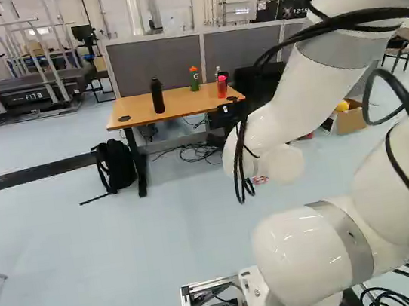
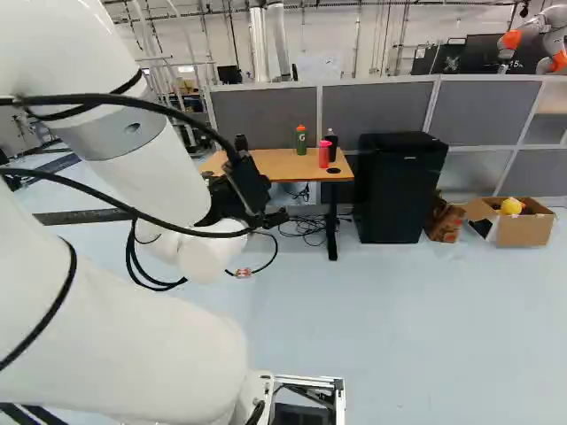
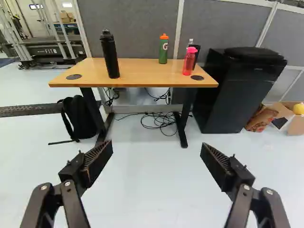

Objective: Pick up the green bottle from the table

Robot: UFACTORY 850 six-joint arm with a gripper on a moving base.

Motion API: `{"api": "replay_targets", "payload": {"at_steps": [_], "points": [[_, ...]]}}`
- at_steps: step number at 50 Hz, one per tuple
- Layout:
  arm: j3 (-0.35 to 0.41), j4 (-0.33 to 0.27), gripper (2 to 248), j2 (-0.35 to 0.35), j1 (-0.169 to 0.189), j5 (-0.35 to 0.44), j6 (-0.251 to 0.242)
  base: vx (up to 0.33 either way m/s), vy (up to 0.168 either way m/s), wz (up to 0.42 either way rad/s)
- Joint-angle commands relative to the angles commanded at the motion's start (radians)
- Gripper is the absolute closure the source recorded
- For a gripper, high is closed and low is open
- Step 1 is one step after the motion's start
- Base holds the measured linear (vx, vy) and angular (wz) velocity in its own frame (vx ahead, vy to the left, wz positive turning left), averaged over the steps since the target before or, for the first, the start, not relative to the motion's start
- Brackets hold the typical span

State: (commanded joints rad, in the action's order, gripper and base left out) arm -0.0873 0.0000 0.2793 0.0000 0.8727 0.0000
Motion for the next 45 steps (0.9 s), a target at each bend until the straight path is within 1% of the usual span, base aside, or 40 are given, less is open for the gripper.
{"api": "replay_targets", "payload": {"at_steps": [14, 45], "points": [[0.0, 0.0, 3, 0.0, 0.0, 0.0, 0.0, 0.161, 0.001, -0.019], [0.0, 0.0, 3, 0.0, 0.0, 0.0, 0.0, 0.267, 0.04, -0.029]]}}
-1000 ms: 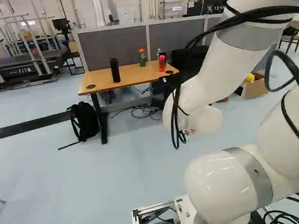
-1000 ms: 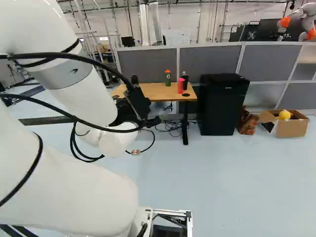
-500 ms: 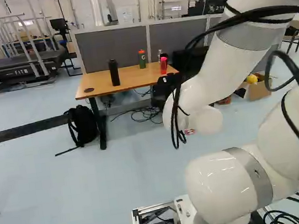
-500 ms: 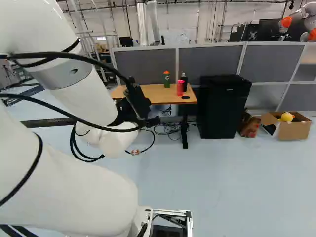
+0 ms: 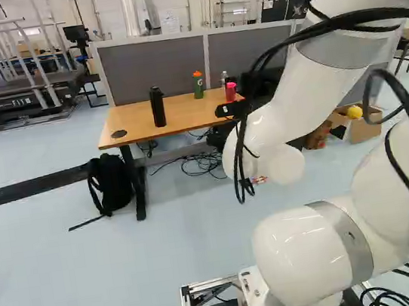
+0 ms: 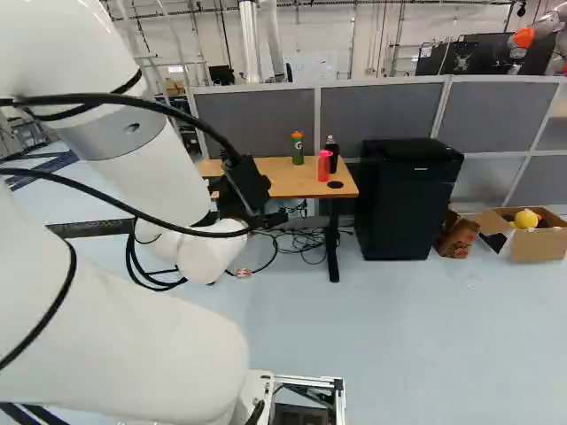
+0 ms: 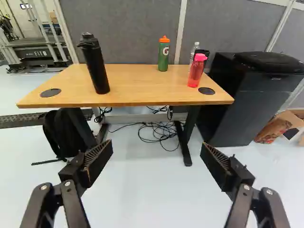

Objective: Pick up the green bottle from the table

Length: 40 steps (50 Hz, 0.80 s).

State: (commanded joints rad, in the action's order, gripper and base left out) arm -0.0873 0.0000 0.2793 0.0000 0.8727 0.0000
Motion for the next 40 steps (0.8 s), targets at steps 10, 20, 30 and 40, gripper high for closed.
{"api": "replay_targets", "payload": {"at_steps": [10, 20, 30, 40], "points": [[0.0, 0.0, 3, 0.0, 0.0, 0.0, 0.0, 0.276, 0.043, -0.026], [0.0, 0.0, 3, 0.0, 0.0, 0.0, 0.0, 0.273, 0.042, -0.026], [0.0, 0.0, 3, 0.0, 0.0, 0.0, 0.0, 0.28, 0.047, -0.026], [0.0, 0.0, 3, 0.0, 0.0, 0.0, 0.0, 0.278, 0.048, -0.03]]}}
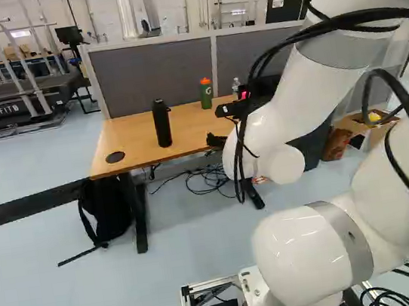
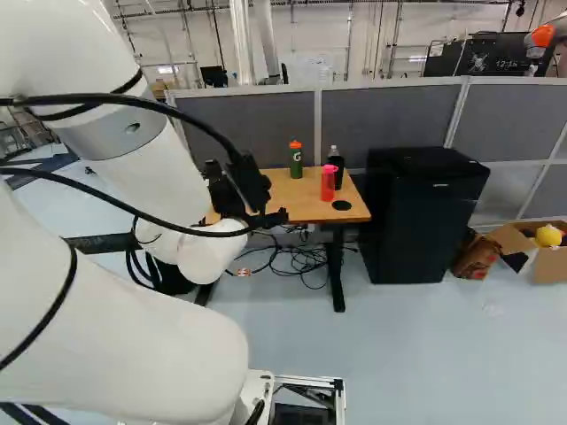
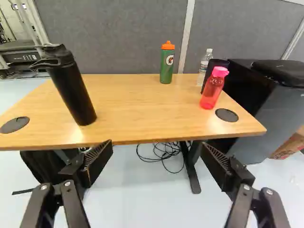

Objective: Pick up the green bottle from the table

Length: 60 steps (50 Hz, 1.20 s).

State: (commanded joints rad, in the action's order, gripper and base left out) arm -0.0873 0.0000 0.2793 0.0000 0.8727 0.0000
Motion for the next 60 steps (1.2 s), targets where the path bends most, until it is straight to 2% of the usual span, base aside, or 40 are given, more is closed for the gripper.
{"api": "replay_targets", "payload": {"at_steps": [35, 60], "points": [[0.0, 0.0, 3, 0.0, 0.0, 0.0, 0.0, 0.276, 0.05, -0.036], [0.0, 0.0, 3, 0.0, 0.0, 0.0, 0.0, 0.255, 0.005, -0.029]]}}
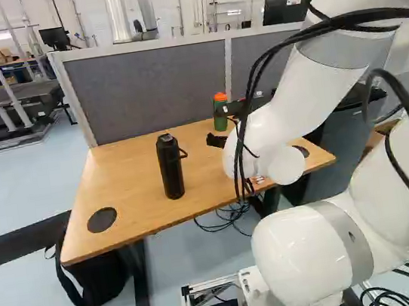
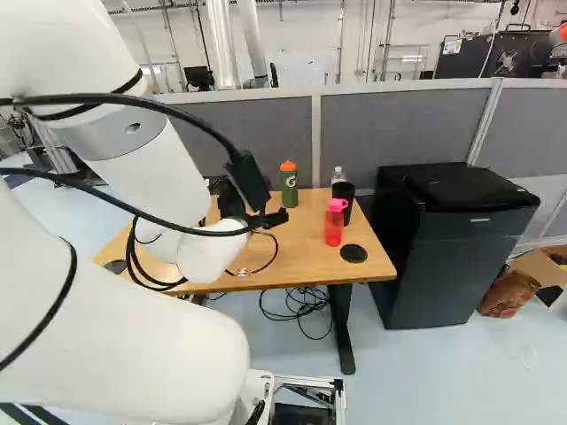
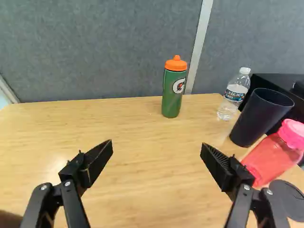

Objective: Pick up the green bottle from the table

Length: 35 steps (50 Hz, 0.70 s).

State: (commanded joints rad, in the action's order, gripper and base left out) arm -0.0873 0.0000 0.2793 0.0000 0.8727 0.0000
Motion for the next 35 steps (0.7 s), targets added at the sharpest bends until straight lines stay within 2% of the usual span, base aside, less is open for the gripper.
{"api": "replay_targets", "payload": {"at_steps": [11, 26, 35], "points": [[0.0, 0.0, 3, 0.0, 0.0, 0.0, 0.0, 0.175, 0.004, -0.007], [-0.002, 0.0, 3, -0.002, 0.0, 0.0, 0.0, 0.009, 0.0, -0.002], [-0.038, 0.0, 3, -0.044, 0.0, 0.0, 0.0, 0.0, 0.0, 0.0]]}}
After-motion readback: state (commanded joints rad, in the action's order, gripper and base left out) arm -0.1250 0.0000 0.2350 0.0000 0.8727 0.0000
